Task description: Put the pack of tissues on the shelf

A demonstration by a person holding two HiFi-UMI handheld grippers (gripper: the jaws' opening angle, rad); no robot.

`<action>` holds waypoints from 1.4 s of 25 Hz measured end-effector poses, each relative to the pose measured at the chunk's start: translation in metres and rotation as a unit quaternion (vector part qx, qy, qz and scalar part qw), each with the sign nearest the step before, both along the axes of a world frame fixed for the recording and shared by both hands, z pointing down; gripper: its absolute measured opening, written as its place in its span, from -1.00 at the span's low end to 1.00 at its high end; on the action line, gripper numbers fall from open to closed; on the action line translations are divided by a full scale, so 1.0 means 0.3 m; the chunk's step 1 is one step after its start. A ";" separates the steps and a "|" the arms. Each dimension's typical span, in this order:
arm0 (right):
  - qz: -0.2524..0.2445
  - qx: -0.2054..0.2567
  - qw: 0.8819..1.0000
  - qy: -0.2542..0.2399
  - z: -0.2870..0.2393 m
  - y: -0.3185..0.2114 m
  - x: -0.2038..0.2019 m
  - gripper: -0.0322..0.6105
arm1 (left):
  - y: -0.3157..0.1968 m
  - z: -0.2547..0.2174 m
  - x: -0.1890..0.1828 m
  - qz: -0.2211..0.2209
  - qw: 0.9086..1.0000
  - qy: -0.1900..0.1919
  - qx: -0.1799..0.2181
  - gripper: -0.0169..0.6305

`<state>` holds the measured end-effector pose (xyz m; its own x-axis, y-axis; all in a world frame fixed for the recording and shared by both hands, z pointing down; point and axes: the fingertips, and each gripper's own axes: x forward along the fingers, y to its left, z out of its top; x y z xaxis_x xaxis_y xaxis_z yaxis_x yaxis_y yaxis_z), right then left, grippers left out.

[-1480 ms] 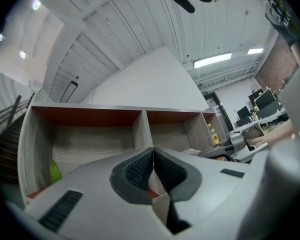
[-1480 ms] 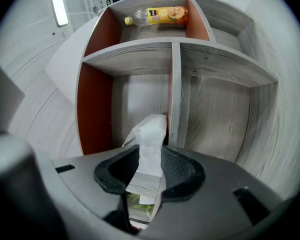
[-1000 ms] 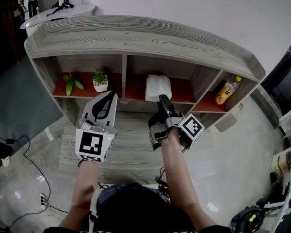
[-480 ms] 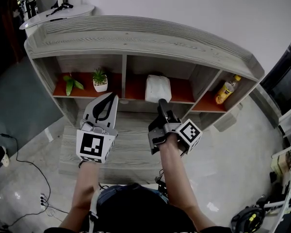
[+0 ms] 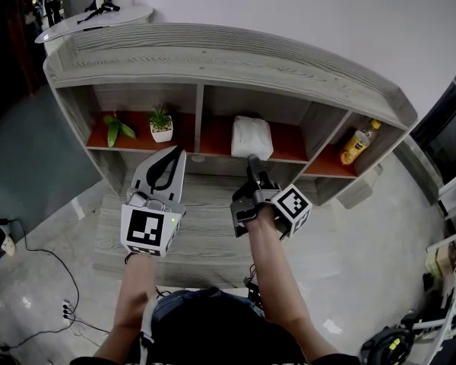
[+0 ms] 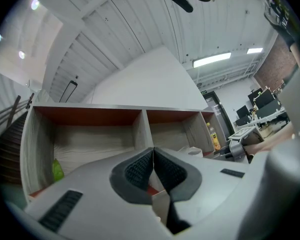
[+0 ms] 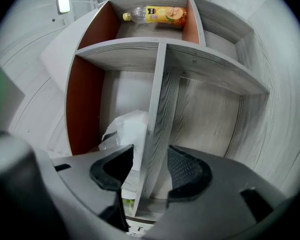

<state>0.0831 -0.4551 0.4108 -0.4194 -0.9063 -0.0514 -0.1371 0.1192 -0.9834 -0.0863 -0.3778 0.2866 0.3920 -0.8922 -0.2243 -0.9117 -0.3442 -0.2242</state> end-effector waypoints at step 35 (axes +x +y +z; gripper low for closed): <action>0.030 0.095 0.964 0.245 -0.134 0.094 0.108 -0.14 | 0.020 -0.061 0.114 0.027 0.999 -0.010 0.032 -0.91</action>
